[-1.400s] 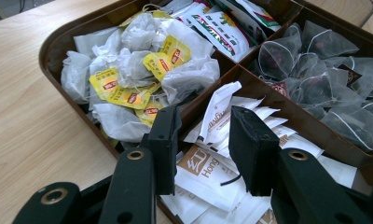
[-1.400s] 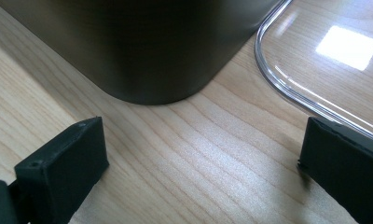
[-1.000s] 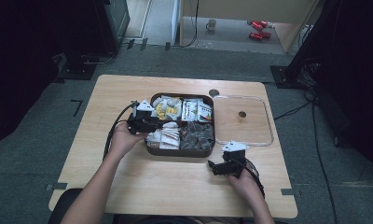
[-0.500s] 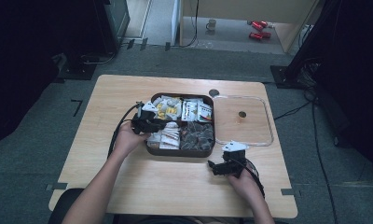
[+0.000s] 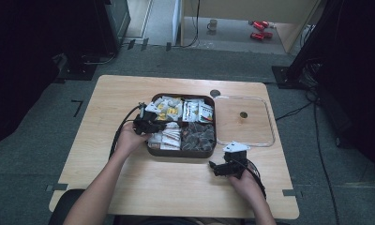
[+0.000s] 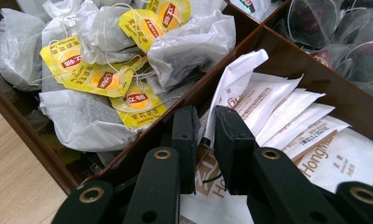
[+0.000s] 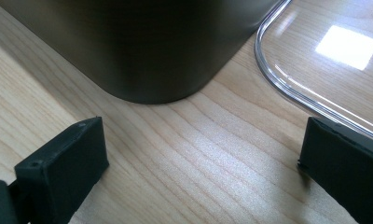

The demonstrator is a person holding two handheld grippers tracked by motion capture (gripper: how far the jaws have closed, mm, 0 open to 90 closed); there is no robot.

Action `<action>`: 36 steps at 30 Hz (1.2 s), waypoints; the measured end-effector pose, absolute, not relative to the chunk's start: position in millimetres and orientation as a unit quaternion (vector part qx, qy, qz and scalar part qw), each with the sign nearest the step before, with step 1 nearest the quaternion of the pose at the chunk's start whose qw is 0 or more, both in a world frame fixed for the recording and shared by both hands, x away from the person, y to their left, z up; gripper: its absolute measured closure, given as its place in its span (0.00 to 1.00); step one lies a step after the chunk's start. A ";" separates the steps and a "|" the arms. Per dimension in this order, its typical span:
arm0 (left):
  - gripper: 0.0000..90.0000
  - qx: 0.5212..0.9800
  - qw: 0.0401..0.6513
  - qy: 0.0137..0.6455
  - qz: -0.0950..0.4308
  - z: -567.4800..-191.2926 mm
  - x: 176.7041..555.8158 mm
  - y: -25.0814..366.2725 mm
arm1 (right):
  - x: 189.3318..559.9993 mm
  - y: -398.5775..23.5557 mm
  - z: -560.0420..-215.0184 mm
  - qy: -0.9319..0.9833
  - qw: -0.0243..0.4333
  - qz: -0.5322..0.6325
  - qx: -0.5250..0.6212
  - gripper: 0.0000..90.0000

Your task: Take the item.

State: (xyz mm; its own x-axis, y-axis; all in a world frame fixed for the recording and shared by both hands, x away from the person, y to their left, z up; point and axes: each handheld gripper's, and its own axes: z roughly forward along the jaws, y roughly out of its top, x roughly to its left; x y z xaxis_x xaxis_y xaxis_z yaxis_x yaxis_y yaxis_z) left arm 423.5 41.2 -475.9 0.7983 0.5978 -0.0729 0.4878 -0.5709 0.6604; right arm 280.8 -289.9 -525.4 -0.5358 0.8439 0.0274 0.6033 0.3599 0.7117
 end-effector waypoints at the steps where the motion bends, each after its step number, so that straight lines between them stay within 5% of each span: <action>1: 0.90 0.883 0.346 0.307 0.080 -475.9 423.6 41.2 | 280.8 -289.9 -525.5 0.806 0.175 0.344 0.449 0.00; 36: 0.98 0.879 0.361 0.305 0.073 -465.3 421.5 50.4 | 280.7 -289.7 -525.5 0.806 0.174 0.345 0.448 0.00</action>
